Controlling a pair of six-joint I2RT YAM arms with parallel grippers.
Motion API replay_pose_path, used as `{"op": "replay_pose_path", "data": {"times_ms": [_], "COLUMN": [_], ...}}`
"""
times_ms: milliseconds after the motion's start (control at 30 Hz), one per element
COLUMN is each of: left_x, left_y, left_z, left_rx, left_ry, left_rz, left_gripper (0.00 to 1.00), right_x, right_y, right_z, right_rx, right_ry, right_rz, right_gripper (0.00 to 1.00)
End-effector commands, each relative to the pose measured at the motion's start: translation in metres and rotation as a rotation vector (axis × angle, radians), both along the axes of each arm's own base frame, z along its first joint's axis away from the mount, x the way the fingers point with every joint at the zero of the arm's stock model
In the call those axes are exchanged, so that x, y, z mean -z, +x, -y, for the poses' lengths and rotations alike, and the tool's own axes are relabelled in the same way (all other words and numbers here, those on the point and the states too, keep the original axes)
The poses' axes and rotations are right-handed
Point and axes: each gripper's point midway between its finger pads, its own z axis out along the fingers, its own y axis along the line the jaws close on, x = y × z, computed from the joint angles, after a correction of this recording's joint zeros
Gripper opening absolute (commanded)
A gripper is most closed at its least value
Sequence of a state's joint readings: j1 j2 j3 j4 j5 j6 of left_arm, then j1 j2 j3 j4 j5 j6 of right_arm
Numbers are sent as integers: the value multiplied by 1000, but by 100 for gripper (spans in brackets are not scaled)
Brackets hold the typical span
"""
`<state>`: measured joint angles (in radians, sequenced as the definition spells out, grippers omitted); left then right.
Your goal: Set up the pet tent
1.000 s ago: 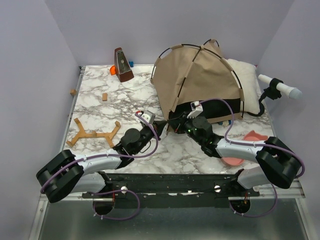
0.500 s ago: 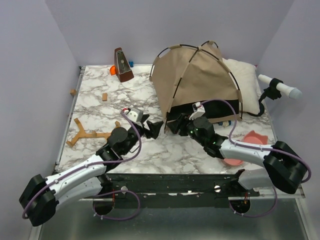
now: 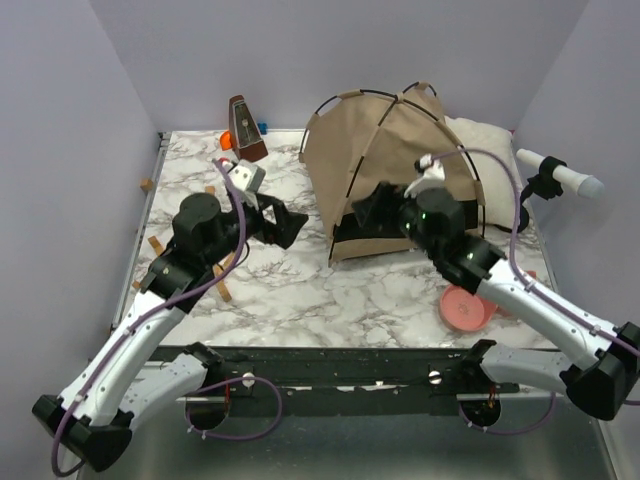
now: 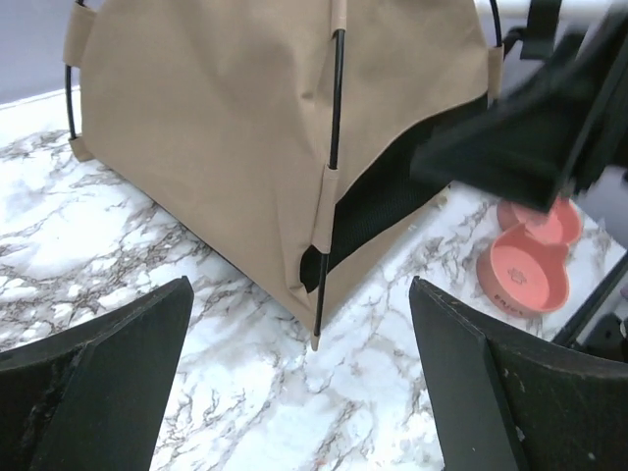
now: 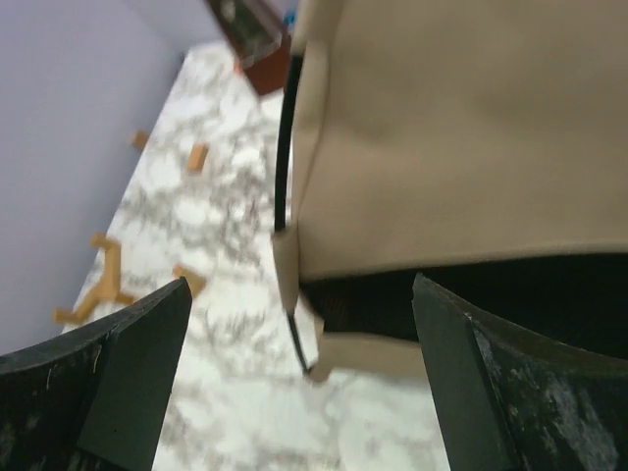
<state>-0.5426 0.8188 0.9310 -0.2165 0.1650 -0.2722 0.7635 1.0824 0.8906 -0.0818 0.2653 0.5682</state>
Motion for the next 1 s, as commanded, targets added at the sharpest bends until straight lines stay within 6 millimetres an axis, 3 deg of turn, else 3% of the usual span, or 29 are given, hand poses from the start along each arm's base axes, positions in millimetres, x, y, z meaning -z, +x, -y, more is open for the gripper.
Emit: {"op": "replay_pose_path", "data": {"times_ms": [0, 200, 300, 433, 567, 633, 767, 833, 867, 967], "left_x": [20, 31, 44, 53, 55, 57, 61, 61, 62, 61], "left_y": [-2, 26, 30, 30, 31, 31, 32, 33, 33, 33], "left_z": [0, -28, -38, -45, -46, -46, -46, -47, -47, -47], "left_rx": [86, -53, -93, -117, -124, -123, -123, -127, -128, -130], "left_ry": [130, 212, 222, 243, 251, 254, 261, 263, 265, 264], "left_rz": [-122, -34, -25, -29, -28, -32, -43, -46, -47, -46], "left_gripper": [99, 99, 99, 99, 99, 99, 99, 99, 99, 99], "right_x": [-32, -102, -117, -117, -101, -90, -74, -72, -74, -95], "right_y": [48, 110, 129, 150, 167, 171, 170, 170, 169, 161], "right_z": [52, 97, 121, 152, 180, 182, 166, 159, 158, 153], "right_rx": [150, 245, 303, 332, 343, 284, 164, 129, 127, 118], "right_ry": [-245, -373, -426, -494, -548, -545, -536, -519, -509, -458], "right_rz": [40, 203, 230, 250, 214, 204, 193, 198, 198, 218], "right_gripper": [100, 100, 100, 100, 99, 95, 78, 56, 37, 11]}}
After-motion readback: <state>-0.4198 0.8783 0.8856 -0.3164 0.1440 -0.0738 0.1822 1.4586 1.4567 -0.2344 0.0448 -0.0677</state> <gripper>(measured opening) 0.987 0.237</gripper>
